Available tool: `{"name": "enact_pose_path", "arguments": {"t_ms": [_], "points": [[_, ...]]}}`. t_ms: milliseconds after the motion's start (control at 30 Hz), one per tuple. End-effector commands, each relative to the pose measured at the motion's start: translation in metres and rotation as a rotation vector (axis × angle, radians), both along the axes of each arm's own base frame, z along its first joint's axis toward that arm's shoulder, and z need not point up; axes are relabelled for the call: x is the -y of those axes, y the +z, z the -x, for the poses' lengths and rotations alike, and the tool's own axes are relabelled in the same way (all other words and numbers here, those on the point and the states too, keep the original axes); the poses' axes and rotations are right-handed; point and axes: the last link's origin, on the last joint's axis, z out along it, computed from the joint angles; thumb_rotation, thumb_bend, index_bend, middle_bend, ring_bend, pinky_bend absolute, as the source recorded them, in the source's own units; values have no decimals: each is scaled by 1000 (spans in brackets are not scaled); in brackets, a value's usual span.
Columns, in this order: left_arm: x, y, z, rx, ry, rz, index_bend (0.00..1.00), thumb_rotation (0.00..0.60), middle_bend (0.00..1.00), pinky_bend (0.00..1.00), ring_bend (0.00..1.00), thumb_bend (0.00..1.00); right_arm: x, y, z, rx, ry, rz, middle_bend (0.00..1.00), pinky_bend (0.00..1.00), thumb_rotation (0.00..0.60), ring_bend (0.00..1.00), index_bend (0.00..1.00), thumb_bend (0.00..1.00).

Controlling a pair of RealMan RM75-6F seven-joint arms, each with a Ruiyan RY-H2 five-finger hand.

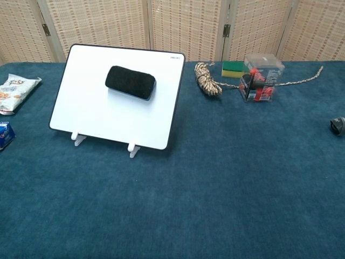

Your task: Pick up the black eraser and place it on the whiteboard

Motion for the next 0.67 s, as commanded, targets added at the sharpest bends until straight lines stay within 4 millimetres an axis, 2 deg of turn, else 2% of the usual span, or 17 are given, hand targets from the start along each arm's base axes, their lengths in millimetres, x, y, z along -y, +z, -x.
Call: {"name": "enact_pose_path", "arguments": {"t_ms": [33,267,433,667], "points": [[29,16,24,-29,226,16,0,600,653,513,428,228,1,-2,-1,0,-3,0,0,135,600,85,0,335],[39,24,24,-30,283,11,0,600,387,286,209,229,1,-1,-1,3,-1,3,0,135,600,85,0,334],[40,27,26,-20,298,28,0,600,300,231,151,228,2,0,0,3,-6,1,0,135,600,85,0,335],[36,29,26,-21,301,8,0,600,126,151,41,227,-1,2,2,5,-13,11,0,135,600,84,0,334]]}}
